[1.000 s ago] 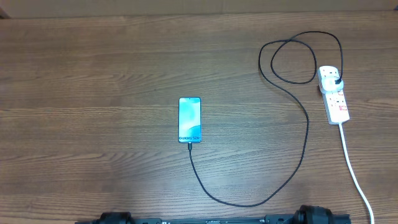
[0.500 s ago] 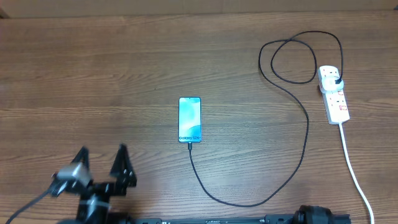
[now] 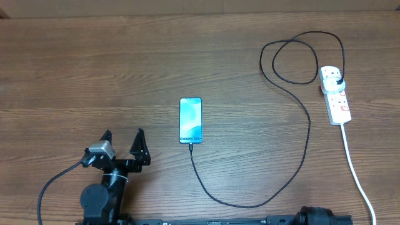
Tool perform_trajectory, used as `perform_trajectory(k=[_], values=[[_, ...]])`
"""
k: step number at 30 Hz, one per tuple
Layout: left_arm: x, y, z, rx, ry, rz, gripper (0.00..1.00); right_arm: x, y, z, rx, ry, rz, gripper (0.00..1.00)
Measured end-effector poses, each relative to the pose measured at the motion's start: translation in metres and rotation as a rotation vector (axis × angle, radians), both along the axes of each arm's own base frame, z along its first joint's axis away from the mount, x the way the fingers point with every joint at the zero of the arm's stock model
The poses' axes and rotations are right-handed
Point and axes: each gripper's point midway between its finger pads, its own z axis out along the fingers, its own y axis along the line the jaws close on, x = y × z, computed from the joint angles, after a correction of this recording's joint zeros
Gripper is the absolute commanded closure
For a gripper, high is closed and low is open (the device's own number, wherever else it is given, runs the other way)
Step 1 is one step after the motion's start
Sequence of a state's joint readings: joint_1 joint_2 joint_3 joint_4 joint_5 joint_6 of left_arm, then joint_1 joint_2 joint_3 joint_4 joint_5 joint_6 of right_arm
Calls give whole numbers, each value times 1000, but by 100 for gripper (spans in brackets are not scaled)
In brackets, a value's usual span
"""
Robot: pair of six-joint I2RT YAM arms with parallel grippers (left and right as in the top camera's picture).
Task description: Plug charger to phone and switch on socket
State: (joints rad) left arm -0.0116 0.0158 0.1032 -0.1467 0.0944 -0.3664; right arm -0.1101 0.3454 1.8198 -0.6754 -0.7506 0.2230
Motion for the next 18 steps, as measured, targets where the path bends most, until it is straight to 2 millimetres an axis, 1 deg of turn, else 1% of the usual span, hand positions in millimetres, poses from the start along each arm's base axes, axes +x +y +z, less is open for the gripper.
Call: perform_trajectory(k=[2,8,13,18], values=[[1,0,-5,0,7,0,0,-4,-1,-2,2,-9,-9,43],[1,0,-4,12,4,0,0,-13,-4,-6,7,-35,-35,43],[1,0,-10,54,23,-4,1,-19,-7,-10,-4,-61,-51,42],[0,0,-12,87,25,-6,1,-21,-8,-12,-11,-69,-63,42]])
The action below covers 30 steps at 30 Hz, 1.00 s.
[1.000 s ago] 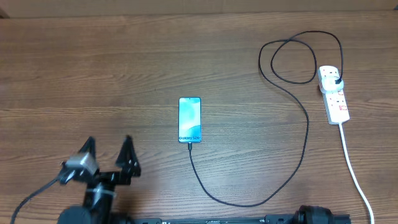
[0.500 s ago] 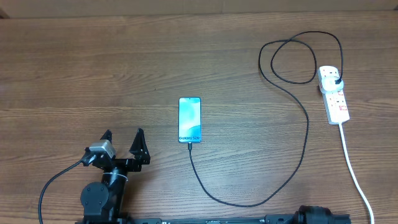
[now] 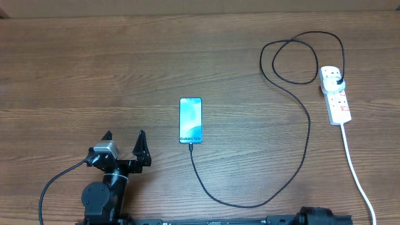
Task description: Plug charger to phone and switch on socket
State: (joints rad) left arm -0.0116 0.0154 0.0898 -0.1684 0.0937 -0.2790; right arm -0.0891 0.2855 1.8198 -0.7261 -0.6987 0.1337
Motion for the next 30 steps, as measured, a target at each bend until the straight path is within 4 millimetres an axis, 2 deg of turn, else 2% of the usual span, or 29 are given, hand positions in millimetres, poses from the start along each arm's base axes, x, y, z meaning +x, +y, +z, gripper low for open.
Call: perform_trajectory(k=[6,13,14,20,22,30], values=[[3,2,-15,12,18,10,0,0,0,0,-2,-2,-2,41],[4,4,-13,23,0,22,0,0,0,0,-2,-1,-2,36],[4,5,-13,23,0,25,0,0,0,0,-3,-3,-3,34],[4,6,-13,24,0,36,0,0,0,0,-4,-4,-1,6],[4,7,-13,24,0,36,1,-1,-2,0,-5,-6,3,1],[4,8,-14,25,1,43,1,-9,-16,-2,14,-23,8,0]])
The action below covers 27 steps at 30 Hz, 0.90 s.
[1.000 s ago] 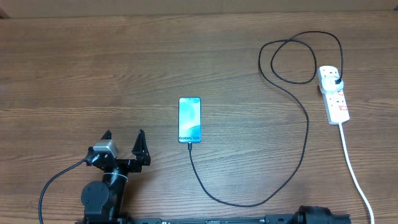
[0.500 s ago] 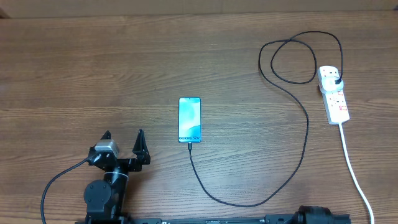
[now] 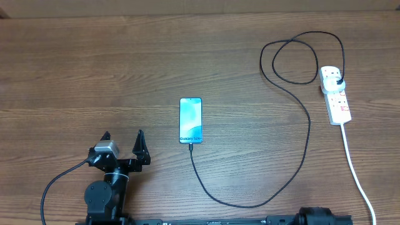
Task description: Plug charger to phone and switch on socket
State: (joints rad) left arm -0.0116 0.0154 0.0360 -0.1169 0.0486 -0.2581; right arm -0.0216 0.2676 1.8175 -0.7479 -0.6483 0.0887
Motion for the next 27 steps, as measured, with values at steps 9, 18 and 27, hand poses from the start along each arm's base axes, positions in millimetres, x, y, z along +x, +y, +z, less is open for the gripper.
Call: perform_trajectory(k=[9,18,27], values=[[0,0,0,0,0,0,0,-62,-24,-20,73,-169,-74,0],[0,0,-1,0,0,0,0,-105,-50,-37,166,-283,-137,0],[0,0,-1,0,1,0,0,-119,-61,-34,226,-325,-179,0]])
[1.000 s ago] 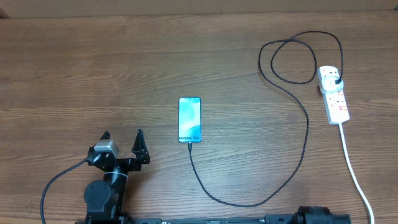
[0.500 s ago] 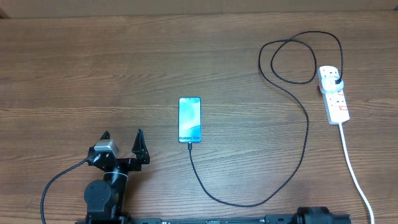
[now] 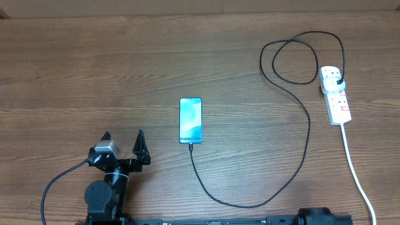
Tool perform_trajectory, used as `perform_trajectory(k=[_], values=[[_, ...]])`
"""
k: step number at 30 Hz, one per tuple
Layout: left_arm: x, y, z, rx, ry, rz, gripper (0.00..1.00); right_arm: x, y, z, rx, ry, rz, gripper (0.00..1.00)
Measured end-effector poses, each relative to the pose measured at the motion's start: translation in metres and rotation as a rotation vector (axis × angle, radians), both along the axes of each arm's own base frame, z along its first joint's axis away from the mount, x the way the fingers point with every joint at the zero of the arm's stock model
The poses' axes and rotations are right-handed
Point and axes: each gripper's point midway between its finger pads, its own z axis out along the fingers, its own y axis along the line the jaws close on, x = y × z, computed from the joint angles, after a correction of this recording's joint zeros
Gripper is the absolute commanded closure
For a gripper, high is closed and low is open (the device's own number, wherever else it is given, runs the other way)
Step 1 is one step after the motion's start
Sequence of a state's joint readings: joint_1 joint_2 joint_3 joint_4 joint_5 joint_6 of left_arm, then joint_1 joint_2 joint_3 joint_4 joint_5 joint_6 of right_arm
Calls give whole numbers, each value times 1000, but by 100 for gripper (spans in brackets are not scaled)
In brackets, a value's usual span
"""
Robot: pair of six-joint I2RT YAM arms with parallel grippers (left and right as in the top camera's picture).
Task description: Plug charger to phone and switch on socket
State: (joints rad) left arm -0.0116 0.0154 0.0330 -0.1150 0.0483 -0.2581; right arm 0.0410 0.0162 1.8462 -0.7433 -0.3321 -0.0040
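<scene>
A phone (image 3: 190, 120) with a lit blue screen lies flat mid-table. A black charger cable (image 3: 294, 169) runs from the phone's near end, curves along the front, loops at the far right and ends at a plug in the white socket strip (image 3: 335, 95). My left gripper (image 3: 122, 143) stands open at the front left, well clear of the phone, with nothing between its fingers. Only the base of the right arm (image 3: 319, 217) shows at the bottom edge; its gripper is out of view.
The strip's white lead (image 3: 356, 169) runs down the right side to the table's front edge. The left arm's grey cable (image 3: 59, 181) trails to the front left. The surface is brown wood.
The phone, cable and socket strip have lain in the same places throughout, with the cable at the phone's near end. My open left gripper drew back slightly toward the front edge between the first moments and has stayed still since.
</scene>
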Motion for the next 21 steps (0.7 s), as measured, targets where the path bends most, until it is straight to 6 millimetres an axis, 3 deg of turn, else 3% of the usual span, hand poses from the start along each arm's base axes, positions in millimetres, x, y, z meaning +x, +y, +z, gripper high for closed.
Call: perform_trajectory(k=[16,21], values=[[0,0,0,0,1,0,1,-30,-4,18,109,-155,-93,0],[0,0,0,0,1,0,1,-27,-6,23,127,-170,-86,0]])
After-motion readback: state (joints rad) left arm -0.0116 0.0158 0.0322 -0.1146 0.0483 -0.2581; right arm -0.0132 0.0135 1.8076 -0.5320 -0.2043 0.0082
